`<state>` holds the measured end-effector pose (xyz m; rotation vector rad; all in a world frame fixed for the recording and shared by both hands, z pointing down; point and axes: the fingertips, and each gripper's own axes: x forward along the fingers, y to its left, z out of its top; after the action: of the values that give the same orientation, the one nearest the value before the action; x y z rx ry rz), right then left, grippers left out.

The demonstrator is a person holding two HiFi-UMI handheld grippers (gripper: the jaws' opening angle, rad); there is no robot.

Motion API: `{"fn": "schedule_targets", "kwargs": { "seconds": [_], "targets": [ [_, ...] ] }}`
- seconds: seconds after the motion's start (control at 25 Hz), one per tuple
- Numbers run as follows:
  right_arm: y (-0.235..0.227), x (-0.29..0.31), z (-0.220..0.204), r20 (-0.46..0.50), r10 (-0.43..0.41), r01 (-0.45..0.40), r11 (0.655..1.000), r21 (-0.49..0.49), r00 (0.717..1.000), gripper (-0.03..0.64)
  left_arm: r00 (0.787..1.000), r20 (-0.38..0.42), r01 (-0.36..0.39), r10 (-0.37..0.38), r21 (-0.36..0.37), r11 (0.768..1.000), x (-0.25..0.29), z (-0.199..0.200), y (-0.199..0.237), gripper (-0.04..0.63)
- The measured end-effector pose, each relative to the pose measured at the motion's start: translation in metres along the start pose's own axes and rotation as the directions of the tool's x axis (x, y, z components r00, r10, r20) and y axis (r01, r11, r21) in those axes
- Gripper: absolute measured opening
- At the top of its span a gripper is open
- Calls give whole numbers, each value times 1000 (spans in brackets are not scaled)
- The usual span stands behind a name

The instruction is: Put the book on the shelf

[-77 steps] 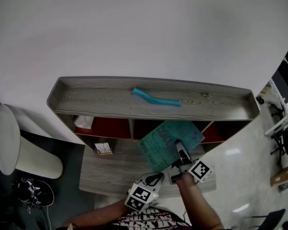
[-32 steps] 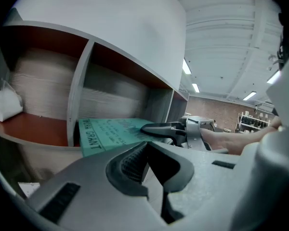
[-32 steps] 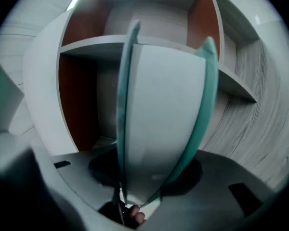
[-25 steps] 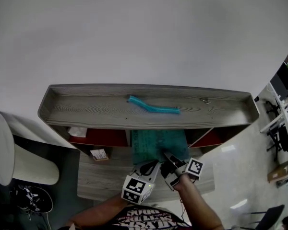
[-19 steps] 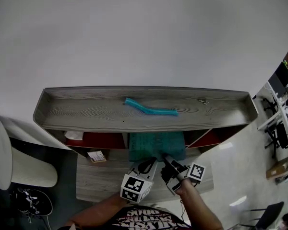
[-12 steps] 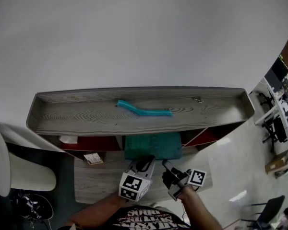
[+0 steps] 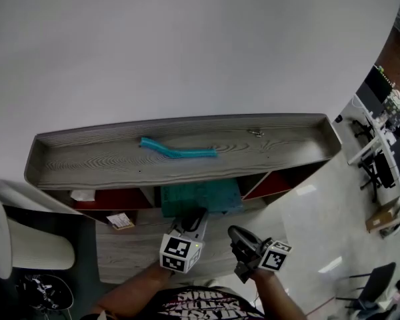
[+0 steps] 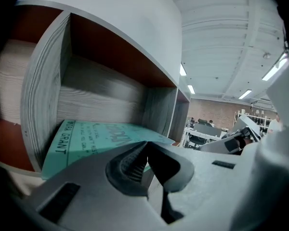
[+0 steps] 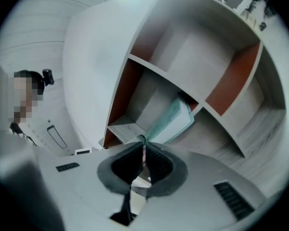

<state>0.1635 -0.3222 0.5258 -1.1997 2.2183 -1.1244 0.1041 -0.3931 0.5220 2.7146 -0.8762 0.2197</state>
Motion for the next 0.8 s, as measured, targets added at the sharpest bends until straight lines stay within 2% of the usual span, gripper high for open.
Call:
{"fn": "schedule_targets", "kwargs": {
  "seconds": [0.04,0.16,0.28,0.44,0.6,0.8],
  "targets": [
    [3,-4,5,12,-4,5,999,-48,1000,5,1000,4,-7,7,3,1000,1,1,1,5],
    [12,-15,19,38,-9,16,981,-191,999,3,999,10,-32,32,15,999,1,-2,0,5],
    [18,-29,31,61,-18,35,955,-294,998,3,1000,-3,-22,22,5,1000,-8,-6,-11,5],
    [28,-51,53,115,-9,54,918,-393,993,3,999,21,-43,43,-24,999,-35,-3,-25,5],
    [35,-71,71,150,-40,108,868,-484,988,3,988,85,-126,127,-12,992,-73,10,-29,5],
    [51,-83,74,111,-7,66,835,-546,994,3,962,175,-217,212,13,976,-119,27,-32,5]
  ]
}}
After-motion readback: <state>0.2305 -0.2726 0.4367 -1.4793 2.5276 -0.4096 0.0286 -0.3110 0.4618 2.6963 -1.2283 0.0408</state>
